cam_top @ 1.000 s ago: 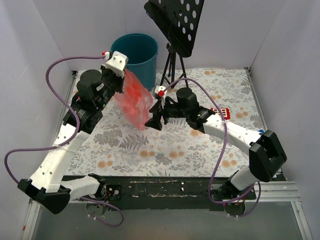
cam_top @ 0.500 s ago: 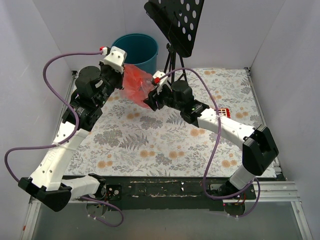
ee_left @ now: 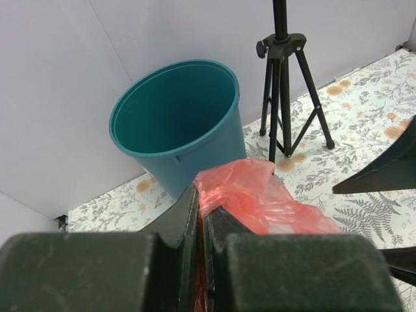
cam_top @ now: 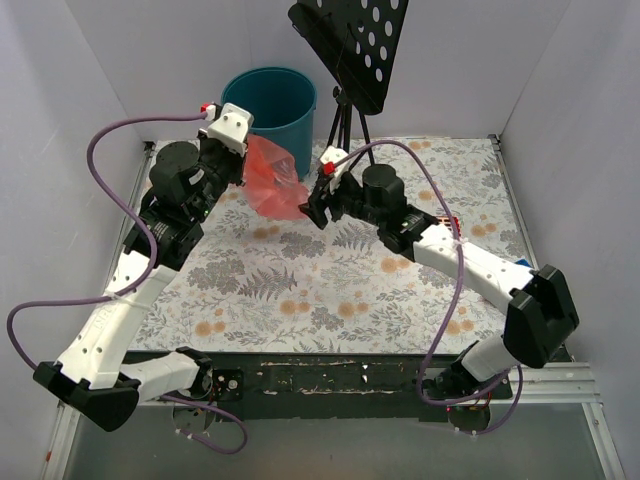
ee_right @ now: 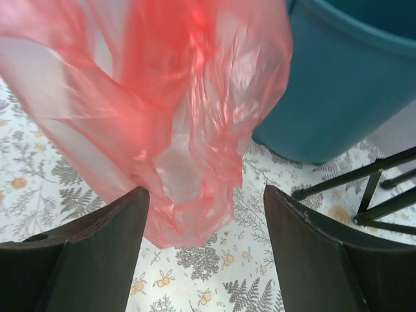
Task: Put the trash bags into the trash bin
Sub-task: Unfold the trash bag at the center of the board.
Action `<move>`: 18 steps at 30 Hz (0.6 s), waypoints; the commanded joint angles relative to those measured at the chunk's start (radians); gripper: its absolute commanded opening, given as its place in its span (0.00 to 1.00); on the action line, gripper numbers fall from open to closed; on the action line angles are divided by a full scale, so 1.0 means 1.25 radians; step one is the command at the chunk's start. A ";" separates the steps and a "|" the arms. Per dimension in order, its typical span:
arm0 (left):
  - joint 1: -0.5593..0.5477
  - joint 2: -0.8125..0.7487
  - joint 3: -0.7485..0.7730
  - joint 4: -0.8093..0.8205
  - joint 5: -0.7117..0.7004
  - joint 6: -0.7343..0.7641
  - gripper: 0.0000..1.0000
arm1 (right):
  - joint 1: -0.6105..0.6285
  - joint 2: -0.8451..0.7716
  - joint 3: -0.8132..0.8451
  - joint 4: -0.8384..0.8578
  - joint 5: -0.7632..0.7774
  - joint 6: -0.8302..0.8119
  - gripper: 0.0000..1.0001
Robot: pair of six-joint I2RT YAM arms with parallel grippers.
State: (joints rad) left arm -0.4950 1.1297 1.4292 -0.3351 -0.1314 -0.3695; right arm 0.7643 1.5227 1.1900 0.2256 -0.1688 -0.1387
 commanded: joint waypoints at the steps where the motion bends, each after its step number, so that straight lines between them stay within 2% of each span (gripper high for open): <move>1: -0.002 -0.030 -0.022 0.019 0.004 0.017 0.00 | -0.011 -0.101 -0.014 0.024 -0.064 -0.024 0.79; 10: -0.003 -0.017 -0.013 0.017 0.006 -0.001 0.00 | -0.020 -0.058 0.041 0.038 -0.083 0.034 0.79; 14: -0.002 -0.024 -0.029 0.014 -0.009 0.005 0.00 | -0.040 -0.065 0.100 -0.005 -0.260 0.003 0.80; 18: -0.003 -0.026 -0.038 0.018 -0.009 0.005 0.00 | -0.063 -0.101 0.089 -0.060 -0.394 -0.024 0.80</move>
State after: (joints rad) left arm -0.4950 1.1236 1.3945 -0.3283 -0.1314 -0.3660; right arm 0.7097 1.4631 1.2556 0.1856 -0.4488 -0.1371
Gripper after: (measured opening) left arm 0.007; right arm 0.797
